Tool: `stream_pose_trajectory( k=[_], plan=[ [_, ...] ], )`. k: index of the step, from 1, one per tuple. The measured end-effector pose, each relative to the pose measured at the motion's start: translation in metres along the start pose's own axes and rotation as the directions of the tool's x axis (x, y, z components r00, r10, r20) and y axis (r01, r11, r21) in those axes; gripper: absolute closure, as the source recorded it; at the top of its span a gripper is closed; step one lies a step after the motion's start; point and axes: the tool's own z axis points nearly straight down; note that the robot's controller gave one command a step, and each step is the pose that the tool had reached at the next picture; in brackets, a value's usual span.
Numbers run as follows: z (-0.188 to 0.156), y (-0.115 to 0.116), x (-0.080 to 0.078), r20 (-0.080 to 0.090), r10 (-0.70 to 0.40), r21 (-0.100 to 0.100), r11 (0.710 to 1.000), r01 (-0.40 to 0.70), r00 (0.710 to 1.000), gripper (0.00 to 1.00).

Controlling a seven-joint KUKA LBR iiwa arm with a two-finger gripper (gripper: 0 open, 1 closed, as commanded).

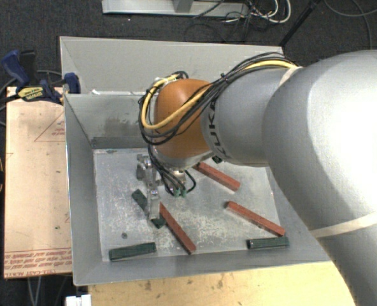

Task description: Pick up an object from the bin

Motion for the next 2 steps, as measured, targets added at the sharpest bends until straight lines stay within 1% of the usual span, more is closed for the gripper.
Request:
stream_pose_trajectory(
  k=[1,2],
  plan=[
    [-0.091,-0.035,0.02,0.007,-0.017,0.002,1.0,0.017,1.0,0.0],
    [0.003,0.028,0.035,-0.009,-0.038,-0.001,0.999,0.038,0.999,0.0]
  ],
)
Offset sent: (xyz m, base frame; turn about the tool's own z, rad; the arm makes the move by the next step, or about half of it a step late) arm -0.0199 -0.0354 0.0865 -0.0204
